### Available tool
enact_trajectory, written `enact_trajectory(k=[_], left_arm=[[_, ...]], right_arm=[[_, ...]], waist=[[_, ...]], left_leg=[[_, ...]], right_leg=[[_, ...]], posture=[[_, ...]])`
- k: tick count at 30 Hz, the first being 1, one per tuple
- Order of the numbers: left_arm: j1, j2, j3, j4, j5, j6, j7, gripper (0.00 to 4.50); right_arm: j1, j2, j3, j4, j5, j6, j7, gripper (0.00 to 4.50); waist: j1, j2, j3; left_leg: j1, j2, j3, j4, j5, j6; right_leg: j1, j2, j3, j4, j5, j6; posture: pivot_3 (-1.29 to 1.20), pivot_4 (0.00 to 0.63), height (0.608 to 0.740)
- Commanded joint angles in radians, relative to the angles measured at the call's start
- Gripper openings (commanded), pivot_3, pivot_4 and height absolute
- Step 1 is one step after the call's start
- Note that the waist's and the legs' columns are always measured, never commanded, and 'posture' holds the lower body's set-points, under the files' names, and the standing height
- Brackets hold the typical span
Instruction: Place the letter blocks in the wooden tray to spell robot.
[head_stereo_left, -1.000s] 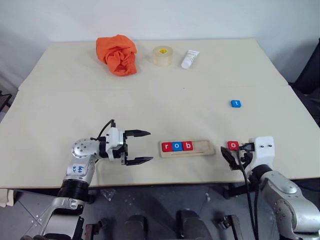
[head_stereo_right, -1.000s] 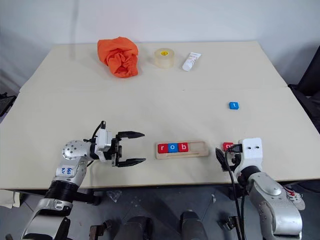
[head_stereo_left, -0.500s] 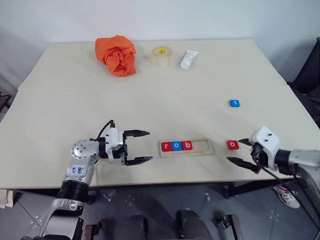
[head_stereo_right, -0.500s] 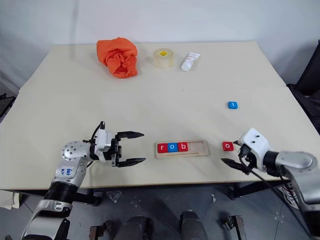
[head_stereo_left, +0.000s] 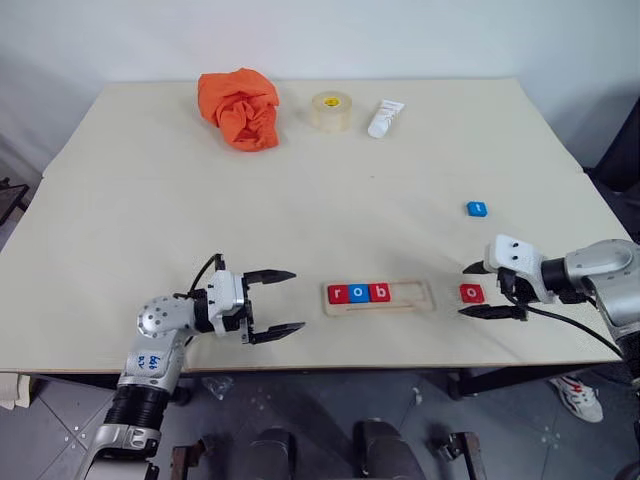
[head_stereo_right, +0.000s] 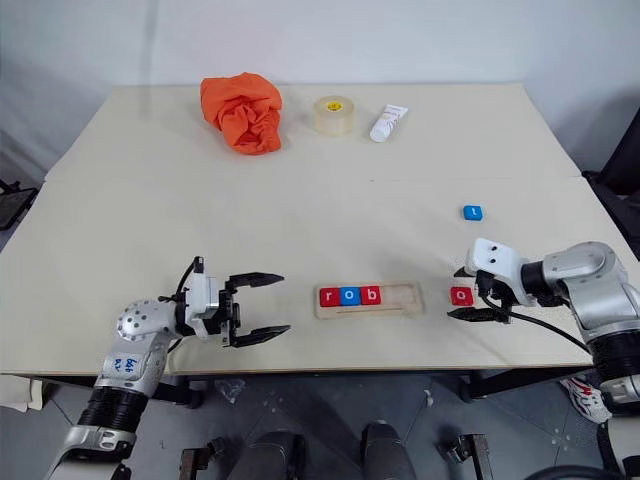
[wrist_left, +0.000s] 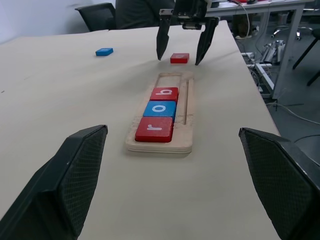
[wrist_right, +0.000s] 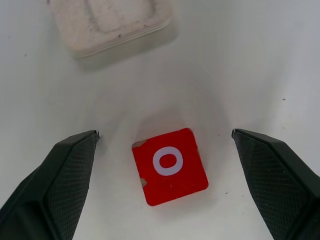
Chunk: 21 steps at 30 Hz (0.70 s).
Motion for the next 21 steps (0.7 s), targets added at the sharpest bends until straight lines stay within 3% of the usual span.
enact_trajectory(k=[1, 3, 10, 16, 21], left_arm=[[0.023, 0.014, 0.019, -0.053, -0.013, -0.002, 0.019, 4.50], [0.030, 0.016, 0.019, -0.060, -0.013, -0.001, 0.023, 4.50], [0.018, 0.018, 0.016, -0.042, -0.013, -0.006, 0.026, 4.50], [-0.005, 0.012, 0.011, -0.013, -0.010, -0.014, 0.022, 4.50], [-0.012, 0.007, 0.006, -0.002, -0.013, -0.018, 0.011, 4.50]], right_arm=[[-0.019, -0.014, 0.015, 0.024, -0.042, -0.023, 0.026, 4.29], [-0.023, -0.014, 0.017, 0.030, -0.050, -0.021, 0.032, 3.86], [-0.053, 0.000, 0.008, 0.066, -0.072, -0.025, 0.015, 1.52], [-0.070, 0.007, -0.020, 0.026, -0.044, 0.016, 0.014, 1.46], [-0.089, 0.045, -0.025, -0.239, 0.044, 0.229, 0.023, 1.46]], waist=[[0.000, 0.000, 0.000], [0.002, 0.000, 0.000], [0.013, 0.000, 0.000], [0.014, 0.000, 0.000], [0.008, 0.000, 0.000]], left_leg=[[0.000, 0.000, 0.000, 0.000, 0.000, 0.000], [0.000, 0.000, 0.000, 0.000, 0.000, 0.000], [0.000, 0.000, 0.001, 0.002, 0.000, 0.000], [0.000, 0.000, 0.001, 0.002, 0.000, 0.000], [0.000, 0.001, 0.001, 0.001, 0.000, -0.001]], right_leg=[[0.000, 0.000, 0.000, 0.000, 0.000, 0.000], [0.000, 0.000, 0.000, 0.000, 0.000, 0.000], [0.001, 0.000, 0.000, 0.000, 0.000, 0.000], [0.000, 0.000, 0.000, 0.000, 0.000, 0.000], [-0.001, 0.000, 0.000, 0.001, 0.000, 0.000]], posture=[[0.00, 0.150, 0.740], [0.00, 0.150, 0.740], [0.00, 0.150, 0.740], [0.00, 0.150, 0.740], [0.00, 0.150, 0.740]])
